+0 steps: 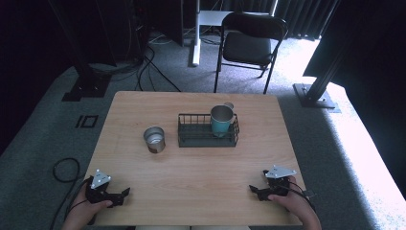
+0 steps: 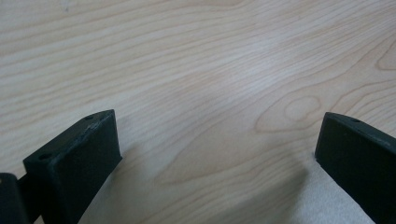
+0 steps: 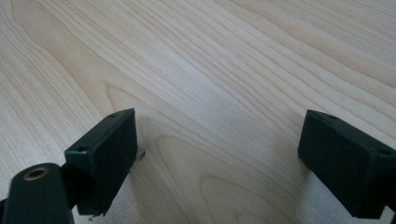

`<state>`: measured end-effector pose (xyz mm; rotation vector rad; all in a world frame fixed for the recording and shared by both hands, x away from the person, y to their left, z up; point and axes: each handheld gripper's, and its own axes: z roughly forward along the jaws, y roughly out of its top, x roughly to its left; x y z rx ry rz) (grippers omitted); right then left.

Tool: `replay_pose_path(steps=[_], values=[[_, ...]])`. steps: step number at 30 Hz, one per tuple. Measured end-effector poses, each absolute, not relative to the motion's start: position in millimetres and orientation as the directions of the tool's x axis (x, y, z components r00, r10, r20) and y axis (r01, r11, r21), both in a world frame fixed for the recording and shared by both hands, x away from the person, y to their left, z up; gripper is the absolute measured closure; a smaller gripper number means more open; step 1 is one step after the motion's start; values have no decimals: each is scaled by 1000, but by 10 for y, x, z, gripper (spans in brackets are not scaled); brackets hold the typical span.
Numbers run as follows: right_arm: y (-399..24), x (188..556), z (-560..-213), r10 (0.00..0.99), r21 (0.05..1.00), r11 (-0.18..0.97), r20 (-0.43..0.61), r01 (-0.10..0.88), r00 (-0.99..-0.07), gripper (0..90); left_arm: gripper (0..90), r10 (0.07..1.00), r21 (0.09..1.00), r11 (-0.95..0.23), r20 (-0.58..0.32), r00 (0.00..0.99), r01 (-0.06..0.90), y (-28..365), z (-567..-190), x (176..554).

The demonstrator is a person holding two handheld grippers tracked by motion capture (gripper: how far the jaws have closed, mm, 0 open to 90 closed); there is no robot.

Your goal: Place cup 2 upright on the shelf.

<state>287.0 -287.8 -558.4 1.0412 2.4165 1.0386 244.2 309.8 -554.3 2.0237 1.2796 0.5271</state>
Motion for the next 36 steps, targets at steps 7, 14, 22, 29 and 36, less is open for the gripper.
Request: replay_pose_path(steps=[7, 14, 22, 29, 36], values=[[-2878, 2870, -5584, 727, 725, 472, 1, 501, -687, 113, 7, 889, 741, -287, -29, 456, 607, 3051, -5526, 2504], [-2878, 2870, -5584, 727, 725, 473, 1, 501, -687, 113, 7, 882, 774, -275, -35, 471, 571, 2974, -5490, 2581], [-2878, 2870, -5584, 727, 725, 472, 1, 501, -687, 113, 7, 869, 789, -293, -16, 495, 540, 2887, -5467, 2656], [-2878, 2870, -5584, 726, 725, 473, 1, 500, -687, 113, 68, 866, 799, -300, 0, 499, 521, 2831, -5477, 2725], [-2878, 2870, -5584, 727, 725, 473, 1, 501, -687, 113, 69, 867, 809, -303, 15, 497, 504, 2760, -5483, 2797]])
